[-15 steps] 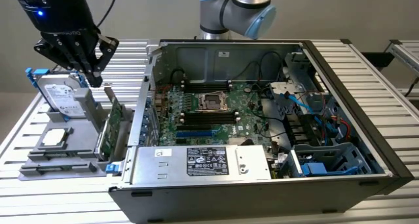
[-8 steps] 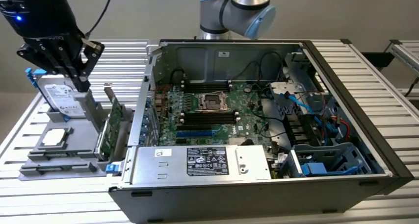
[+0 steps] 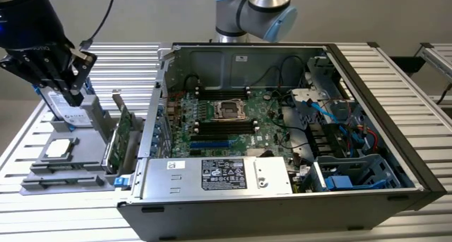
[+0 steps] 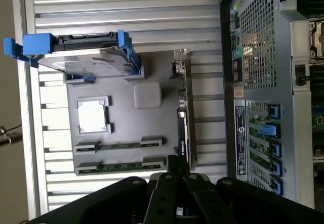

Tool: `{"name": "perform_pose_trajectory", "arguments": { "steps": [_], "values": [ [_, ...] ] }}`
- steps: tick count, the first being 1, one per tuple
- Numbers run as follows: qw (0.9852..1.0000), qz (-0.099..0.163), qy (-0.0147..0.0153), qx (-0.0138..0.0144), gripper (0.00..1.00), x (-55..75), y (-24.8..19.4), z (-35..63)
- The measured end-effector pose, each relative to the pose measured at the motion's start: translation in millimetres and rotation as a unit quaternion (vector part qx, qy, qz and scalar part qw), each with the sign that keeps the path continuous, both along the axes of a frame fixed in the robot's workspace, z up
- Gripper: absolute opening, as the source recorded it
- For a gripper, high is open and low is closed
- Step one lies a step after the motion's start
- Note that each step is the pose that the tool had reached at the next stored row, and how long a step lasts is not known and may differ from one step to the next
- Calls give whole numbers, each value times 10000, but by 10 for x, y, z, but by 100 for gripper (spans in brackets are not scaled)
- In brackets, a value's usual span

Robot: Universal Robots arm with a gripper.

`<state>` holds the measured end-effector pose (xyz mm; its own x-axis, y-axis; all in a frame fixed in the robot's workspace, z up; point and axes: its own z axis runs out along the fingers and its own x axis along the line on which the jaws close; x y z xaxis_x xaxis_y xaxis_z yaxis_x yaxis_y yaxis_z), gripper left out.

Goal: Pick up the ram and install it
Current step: 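Reach for the ram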

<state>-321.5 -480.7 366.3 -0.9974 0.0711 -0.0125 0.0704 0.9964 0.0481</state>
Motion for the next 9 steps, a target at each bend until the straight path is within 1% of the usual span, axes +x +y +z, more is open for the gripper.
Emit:
{"name": "perform_pose_trajectory", "arguments": {
  "steps": [6, 9],
  "values": [
    [10000, 0, 17, 0, 11, -144, -88, -38],
    [10000, 0, 34, 0, 11, -208, -132, -67]
  ]
}}
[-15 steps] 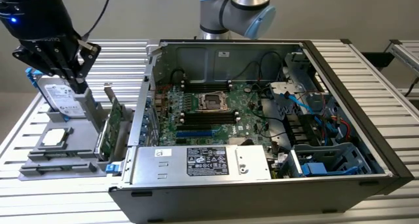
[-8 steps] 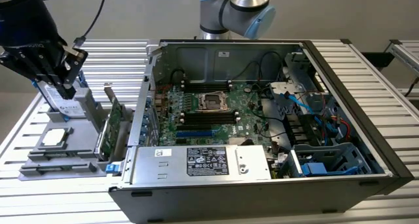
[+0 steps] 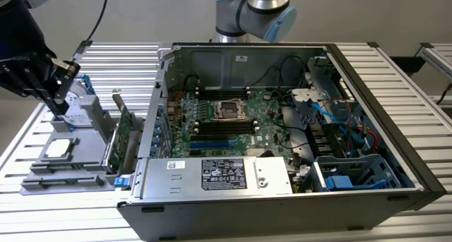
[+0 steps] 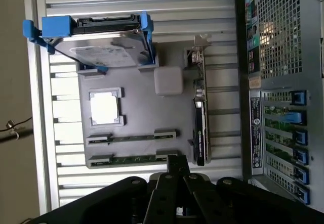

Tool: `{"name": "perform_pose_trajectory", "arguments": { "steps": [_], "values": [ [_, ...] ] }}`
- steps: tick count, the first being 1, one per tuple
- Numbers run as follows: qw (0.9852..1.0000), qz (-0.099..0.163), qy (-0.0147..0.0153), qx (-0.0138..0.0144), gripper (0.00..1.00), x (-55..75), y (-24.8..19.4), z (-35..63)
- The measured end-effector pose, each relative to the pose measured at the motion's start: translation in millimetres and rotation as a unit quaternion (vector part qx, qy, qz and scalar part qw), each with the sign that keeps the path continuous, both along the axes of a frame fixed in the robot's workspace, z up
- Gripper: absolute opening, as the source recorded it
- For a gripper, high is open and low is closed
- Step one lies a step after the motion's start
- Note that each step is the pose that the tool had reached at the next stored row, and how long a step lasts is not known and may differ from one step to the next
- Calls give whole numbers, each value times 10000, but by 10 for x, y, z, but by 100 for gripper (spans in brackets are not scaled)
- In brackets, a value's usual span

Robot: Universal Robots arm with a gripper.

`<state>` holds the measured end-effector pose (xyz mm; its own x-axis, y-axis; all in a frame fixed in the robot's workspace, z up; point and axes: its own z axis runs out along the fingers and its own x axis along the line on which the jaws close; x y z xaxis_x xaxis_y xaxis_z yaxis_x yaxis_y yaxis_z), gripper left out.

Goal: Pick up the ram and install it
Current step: 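Reach for the ram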

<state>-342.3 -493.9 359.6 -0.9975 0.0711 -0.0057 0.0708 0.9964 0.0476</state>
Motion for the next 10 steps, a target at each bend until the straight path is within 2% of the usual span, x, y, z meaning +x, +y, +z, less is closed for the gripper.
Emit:
{"name": "perform_pose_trajectory", "arguments": {
  "steps": [10],
  "values": [
    [9999, 0, 124, 0, 11, -154, -156, -163]
  ]
}}
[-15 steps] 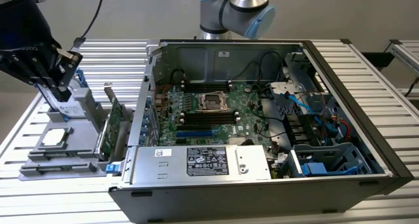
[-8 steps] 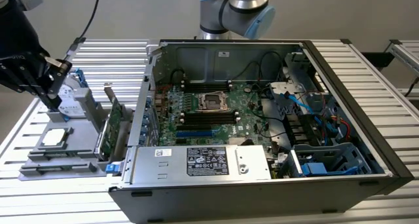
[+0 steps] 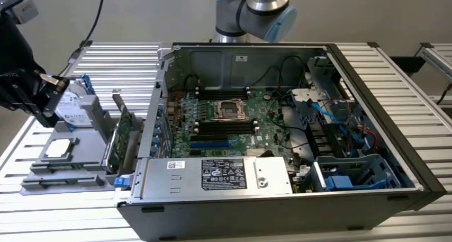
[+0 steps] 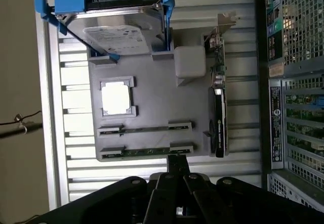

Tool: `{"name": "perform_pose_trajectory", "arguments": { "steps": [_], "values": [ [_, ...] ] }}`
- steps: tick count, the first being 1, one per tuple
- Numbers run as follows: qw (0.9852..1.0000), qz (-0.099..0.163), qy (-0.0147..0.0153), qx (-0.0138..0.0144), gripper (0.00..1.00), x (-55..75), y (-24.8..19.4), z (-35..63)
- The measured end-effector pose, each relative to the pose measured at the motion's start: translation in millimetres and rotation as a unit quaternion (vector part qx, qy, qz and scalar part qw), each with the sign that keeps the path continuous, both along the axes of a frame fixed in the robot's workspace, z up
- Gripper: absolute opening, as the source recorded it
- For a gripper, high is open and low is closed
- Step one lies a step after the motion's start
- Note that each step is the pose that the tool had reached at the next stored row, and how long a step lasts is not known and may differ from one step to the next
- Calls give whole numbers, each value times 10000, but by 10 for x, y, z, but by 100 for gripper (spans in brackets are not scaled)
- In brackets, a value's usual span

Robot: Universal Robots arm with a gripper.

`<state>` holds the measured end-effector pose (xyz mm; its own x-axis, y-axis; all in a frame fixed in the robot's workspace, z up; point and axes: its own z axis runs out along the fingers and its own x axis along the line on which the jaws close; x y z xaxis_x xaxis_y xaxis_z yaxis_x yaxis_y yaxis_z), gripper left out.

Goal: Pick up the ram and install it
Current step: 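Reach for the ram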

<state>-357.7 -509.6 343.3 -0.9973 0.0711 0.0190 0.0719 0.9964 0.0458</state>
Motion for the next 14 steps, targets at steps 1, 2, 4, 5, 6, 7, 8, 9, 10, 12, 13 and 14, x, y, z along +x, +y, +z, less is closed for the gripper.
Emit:
{"name": "perform_pose_trajectory", "arguments": {
  "steps": [1, 2, 4, 5, 6, 7, 8, 9, 10, 12, 13, 14],
  "values": [
    [10000, 0, 13, 0, 11, -13, -16, -16],
    [10000, 0, 25, 0, 11, -26, -32, -33],
    [10000, -1, 38, 0, 11, -57, -48, -65],
    [10000, 2, 38, 1, 11, -57, -49, -66],
    [10000, 2, 38, 1, 11, -57, -49, -66],
    [10000, 2, 39, 1, 11, -57, -49, -66],
    [10000, 2, 39, 0, 11, -57, -49, -65],
    [10000, 2, 39, 0, 11, -57, -49, -65],
    [10000, 2, 39, 0, 11, -58, -49, -65],
    [10000, 2, 39, 0, 11, -57, -49, -65],
    [10000, 2, 39, 1, 11, -58, -49, -65],
    [10000, 2, 39, 0, 11, -58, -49, -65]
  ]
}}
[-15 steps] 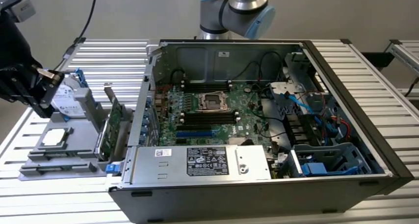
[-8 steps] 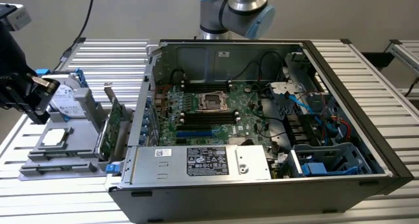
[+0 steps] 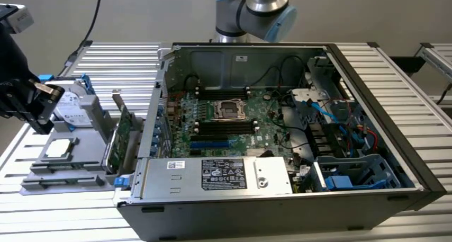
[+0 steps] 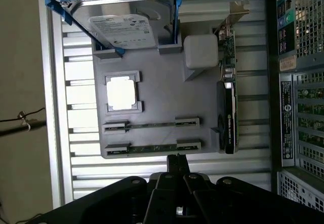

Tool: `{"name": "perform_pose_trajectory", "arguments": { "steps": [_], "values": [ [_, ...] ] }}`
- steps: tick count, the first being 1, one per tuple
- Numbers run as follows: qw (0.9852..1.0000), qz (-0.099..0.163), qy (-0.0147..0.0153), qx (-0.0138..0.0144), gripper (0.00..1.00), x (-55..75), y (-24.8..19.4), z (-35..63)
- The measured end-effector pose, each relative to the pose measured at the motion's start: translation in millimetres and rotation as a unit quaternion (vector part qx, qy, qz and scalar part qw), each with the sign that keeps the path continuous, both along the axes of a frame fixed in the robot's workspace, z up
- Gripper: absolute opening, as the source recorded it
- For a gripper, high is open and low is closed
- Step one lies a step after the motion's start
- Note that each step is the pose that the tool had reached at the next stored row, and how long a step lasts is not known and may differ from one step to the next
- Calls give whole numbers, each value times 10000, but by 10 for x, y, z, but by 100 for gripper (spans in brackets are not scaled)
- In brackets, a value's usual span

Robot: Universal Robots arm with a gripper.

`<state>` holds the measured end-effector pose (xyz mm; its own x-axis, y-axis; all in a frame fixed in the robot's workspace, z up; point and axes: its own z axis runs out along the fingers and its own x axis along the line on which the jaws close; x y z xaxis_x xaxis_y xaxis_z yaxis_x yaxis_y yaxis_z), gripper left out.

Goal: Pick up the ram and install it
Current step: 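Reach for the ram, then pick up the ram and move it above insertion slot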

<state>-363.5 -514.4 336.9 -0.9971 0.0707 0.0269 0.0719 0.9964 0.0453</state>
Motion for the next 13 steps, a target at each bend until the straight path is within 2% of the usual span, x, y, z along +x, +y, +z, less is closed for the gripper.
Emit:
{"name": "perform_pose_trajectory", "arguments": {
  "steps": [13],
  "values": [
    [10000, 0, 6, 0, 11, -1, -4, -3]
  ]
}}
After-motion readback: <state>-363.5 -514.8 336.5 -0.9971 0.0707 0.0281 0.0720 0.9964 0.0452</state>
